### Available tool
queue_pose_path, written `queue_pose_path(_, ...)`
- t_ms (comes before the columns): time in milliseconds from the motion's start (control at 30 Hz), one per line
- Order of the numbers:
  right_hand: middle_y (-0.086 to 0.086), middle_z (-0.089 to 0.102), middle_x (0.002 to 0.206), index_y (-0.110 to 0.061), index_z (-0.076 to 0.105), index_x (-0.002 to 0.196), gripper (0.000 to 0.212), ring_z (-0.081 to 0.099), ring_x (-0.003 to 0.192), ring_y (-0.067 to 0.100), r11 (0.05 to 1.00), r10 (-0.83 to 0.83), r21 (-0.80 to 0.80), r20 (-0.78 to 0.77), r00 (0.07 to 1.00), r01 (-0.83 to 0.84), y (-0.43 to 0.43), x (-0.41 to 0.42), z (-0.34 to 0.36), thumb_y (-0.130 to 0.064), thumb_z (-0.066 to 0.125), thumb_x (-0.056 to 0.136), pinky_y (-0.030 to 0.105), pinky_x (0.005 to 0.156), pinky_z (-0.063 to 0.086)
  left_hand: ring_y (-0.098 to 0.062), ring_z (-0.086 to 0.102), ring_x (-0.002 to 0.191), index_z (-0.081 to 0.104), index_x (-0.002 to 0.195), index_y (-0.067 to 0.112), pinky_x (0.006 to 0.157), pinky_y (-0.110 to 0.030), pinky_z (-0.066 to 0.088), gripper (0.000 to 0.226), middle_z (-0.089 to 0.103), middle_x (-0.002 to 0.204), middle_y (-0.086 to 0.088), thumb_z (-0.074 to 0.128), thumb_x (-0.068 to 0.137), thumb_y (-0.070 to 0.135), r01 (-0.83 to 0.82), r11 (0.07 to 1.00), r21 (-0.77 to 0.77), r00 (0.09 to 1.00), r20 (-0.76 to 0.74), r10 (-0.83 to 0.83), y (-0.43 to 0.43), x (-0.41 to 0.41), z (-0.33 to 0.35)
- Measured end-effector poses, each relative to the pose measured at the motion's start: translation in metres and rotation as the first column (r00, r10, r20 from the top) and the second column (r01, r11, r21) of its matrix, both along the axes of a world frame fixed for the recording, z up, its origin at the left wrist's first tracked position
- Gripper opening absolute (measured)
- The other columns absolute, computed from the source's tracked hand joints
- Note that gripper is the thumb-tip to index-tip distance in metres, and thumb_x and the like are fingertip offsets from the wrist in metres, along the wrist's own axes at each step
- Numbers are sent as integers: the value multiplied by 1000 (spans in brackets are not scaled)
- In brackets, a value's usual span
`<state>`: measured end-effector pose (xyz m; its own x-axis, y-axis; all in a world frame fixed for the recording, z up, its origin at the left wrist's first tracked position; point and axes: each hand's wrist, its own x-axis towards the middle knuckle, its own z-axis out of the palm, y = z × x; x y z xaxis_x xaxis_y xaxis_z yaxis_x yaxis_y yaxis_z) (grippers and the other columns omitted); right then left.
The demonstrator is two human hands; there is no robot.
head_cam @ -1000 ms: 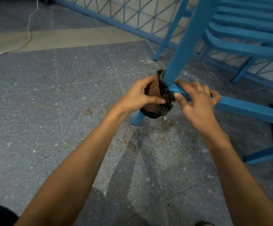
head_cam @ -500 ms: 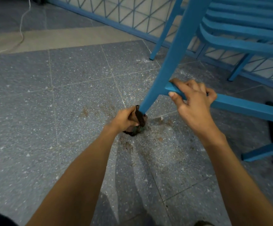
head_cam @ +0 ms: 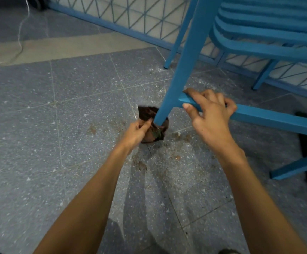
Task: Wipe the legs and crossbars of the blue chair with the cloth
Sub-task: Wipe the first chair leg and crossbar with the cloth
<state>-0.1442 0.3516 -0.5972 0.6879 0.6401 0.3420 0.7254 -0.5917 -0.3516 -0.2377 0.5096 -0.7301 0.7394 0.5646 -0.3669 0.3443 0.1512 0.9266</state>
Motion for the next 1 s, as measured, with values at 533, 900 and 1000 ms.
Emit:
queue_pose_path(533, -6, 52, 99, -27, 62, 125, 45, 44, 105, 20, 1000, -12, -10, 5, 1000, 12, 2, -1, 3, -34, 44, 84, 24, 80, 7, -10, 67, 90, 65, 90, 22, 93, -34, 51, 20, 71, 85, 12, 49, 97, 12, -124, 991, -47, 876, 464, 132, -38, 13, 141)
queue_pose_path(900, -13, 46, 96, -32, 59, 126, 40, 36, 101, 9, 999, 9, 31, 28, 1000, -10, 3, -2, -1, -39, 48, 88, 23, 84, 8, -20, 48, 121, 32, 141, 16, 103, -49, 41, 55, 47, 125, -3, 47, 90, -1, -192, 879, 436, 958, 278, 72, -60, 8, 20)
queue_pose_path(1000, -8, 54, 98, -31, 60, 125, 39, 38, 101, 11, 999, 20, 48, 39, 999, -22, 4, 0, -2, -39, 48, 88, 24, 85, 8, -20, 52, 118, 38, 133, 15, 101, -50, 43, 51, 51, 123, -7, 50, 87, -4, -45, 891, 453, 995, 100, 0, -40, 0, -6)
